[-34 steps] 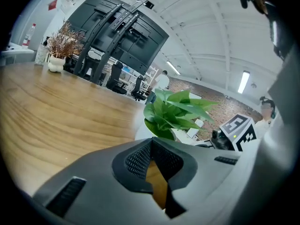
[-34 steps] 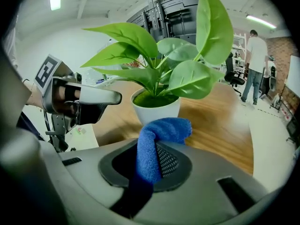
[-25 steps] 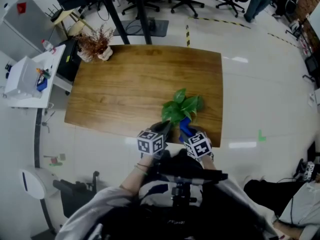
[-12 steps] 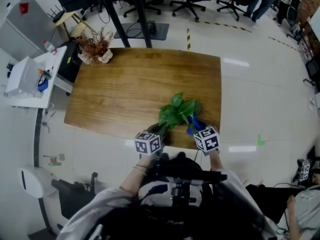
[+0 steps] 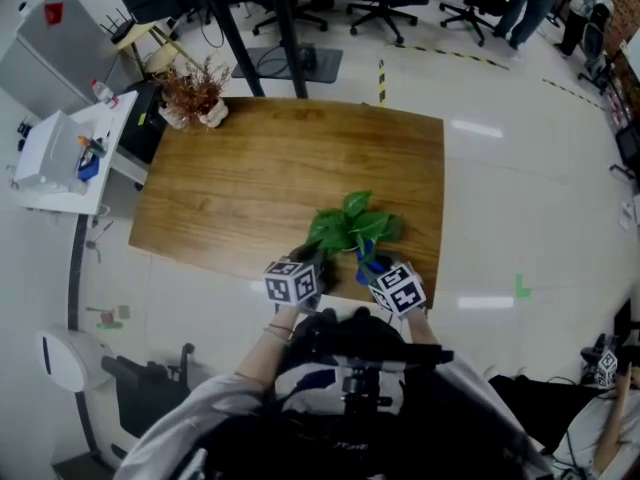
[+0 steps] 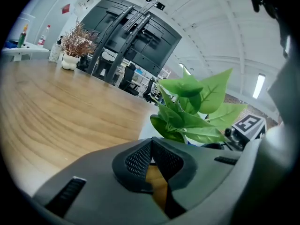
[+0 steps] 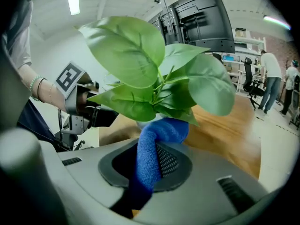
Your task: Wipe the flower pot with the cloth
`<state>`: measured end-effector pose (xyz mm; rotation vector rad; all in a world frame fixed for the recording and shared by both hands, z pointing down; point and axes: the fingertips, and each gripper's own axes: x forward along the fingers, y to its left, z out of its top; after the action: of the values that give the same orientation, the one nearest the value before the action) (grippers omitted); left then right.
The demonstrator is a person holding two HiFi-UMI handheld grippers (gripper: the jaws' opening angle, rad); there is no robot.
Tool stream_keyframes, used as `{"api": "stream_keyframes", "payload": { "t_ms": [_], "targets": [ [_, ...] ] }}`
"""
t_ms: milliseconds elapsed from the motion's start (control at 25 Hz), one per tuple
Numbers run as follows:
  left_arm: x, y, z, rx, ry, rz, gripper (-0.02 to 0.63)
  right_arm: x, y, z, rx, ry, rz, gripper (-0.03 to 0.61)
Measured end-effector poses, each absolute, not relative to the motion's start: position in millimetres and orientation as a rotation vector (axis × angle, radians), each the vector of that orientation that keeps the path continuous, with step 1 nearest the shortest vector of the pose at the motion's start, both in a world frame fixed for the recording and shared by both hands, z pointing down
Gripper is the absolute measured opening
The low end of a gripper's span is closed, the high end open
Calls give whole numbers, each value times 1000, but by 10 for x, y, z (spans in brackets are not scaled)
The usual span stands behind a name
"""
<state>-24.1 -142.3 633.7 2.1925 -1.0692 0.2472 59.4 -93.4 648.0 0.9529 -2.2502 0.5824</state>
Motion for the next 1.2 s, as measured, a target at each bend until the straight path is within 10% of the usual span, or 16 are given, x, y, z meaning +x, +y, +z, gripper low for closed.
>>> {"api": "stream_keyframes", "payload": {
  "t_ms": [1200],
  "targets": [
    [-163,-1552,6383,2178,-1043,202,6,881,-1397,6299,992,-2340,455,71]
  ]
}}
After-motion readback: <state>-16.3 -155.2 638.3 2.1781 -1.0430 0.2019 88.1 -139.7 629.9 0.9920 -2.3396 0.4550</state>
